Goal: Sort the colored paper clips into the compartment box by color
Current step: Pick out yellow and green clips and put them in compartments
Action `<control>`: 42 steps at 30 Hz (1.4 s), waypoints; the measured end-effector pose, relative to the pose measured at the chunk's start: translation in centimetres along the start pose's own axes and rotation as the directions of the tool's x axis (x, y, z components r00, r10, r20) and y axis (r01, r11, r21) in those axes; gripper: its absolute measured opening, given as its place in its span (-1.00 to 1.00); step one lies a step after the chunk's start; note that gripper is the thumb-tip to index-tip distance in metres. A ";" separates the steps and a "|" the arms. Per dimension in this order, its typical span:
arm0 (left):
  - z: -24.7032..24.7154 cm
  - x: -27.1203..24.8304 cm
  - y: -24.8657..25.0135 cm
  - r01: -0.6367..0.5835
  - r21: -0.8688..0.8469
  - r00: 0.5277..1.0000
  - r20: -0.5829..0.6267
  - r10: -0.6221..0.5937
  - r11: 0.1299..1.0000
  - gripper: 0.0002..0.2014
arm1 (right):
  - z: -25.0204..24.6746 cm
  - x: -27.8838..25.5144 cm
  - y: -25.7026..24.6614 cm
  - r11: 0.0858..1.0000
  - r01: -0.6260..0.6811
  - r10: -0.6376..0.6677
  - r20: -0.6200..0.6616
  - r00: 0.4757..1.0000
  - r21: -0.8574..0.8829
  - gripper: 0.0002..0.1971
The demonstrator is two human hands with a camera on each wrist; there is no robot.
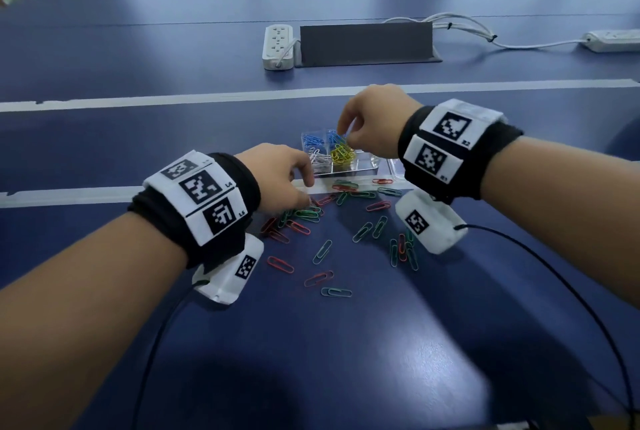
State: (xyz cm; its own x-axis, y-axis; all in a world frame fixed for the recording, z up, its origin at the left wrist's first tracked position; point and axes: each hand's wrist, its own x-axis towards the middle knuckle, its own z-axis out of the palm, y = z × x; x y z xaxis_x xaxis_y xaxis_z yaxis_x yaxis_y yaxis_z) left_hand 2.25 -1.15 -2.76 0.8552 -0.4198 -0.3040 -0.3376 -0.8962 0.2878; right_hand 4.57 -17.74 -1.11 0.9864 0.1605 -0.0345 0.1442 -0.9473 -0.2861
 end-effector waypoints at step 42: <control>-0.1 -1.0 -3.0 0.153 -0.646 0.988 0.090 -0.124 0.747 -0.72 | 1.3 -2.4 1.2 0.853 -0.258 0.156 0.249 0.956 0.454 -0.72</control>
State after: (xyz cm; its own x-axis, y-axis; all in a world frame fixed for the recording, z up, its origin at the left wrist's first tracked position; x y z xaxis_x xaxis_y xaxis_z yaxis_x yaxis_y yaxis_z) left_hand 2.45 2.01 -3.22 0.8515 -0.3162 -0.4183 0.1329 -0.6415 0.7555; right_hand 2.27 -18.88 -2.61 0.9457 0.0743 -0.3165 -0.1672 -0.7237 -0.6695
